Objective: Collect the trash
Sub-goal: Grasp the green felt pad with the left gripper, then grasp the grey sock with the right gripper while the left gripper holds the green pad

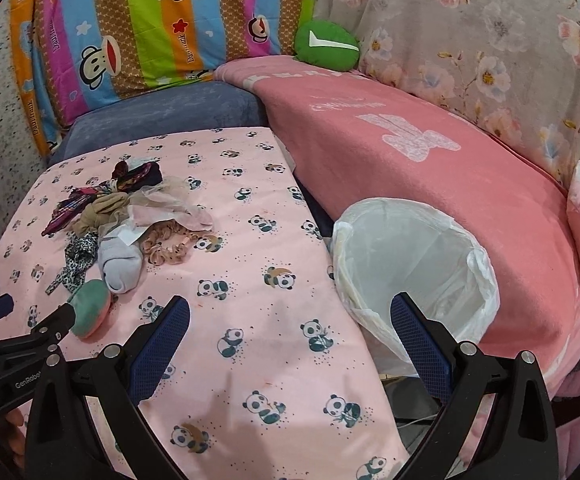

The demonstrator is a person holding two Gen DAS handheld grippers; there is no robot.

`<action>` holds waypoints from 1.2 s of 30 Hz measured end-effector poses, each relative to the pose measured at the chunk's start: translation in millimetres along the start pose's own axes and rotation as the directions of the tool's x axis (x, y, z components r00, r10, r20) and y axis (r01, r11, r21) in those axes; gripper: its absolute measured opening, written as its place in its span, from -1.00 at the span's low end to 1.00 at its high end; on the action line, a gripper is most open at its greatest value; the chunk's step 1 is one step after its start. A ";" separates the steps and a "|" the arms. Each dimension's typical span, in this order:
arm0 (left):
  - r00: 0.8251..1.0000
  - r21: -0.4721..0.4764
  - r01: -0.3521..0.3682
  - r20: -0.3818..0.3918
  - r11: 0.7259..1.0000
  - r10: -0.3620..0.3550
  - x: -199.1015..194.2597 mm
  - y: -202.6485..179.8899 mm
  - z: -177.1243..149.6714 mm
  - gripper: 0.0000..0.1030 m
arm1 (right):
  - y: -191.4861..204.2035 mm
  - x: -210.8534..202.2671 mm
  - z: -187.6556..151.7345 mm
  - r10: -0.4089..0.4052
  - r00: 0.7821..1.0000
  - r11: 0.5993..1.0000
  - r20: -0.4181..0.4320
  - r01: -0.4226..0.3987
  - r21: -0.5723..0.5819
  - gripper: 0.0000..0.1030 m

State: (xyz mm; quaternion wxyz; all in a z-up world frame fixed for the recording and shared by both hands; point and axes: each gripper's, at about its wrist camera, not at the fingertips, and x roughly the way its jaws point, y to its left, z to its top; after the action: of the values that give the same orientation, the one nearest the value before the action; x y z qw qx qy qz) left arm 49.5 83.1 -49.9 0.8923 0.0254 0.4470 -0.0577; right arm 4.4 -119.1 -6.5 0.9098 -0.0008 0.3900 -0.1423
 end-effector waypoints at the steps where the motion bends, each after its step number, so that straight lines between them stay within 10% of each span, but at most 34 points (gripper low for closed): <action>1: 1.000 0.002 0.001 -0.005 1.000 -0.001 4.7 3.5 -0.4 0.84 | 4.6 3.7 0.9 0.005 1.000 1.000 -0.002 -0.005 -0.006 0.87; 16: 0.982 -0.078 0.154 -0.098 0.985 -0.161 67.3 31.6 9.9 0.70 | 65.4 51.2 11.2 0.112 0.992 0.992 -0.052 -0.115 -0.049 0.87; 24: 0.946 -0.109 0.275 -0.147 0.955 -0.289 82.8 24.9 4.3 -0.14 | 80.2 62.2 12.4 0.132 0.989 0.989 -0.074 -0.136 -0.064 0.87; 36: 0.990 -0.099 0.117 -0.063 0.988 -0.124 43.4 61.7 8.8 -0.20 | 112.9 77.3 13.2 0.241 0.962 0.967 -0.131 -0.250 -0.056 0.62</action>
State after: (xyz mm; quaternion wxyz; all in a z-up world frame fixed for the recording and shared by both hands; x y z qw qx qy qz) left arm 90.0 139.9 -79.7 0.8714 -0.0423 0.4806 -0.0892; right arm 93.6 -32.2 -64.8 0.8939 0.0234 0.4475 -0.0140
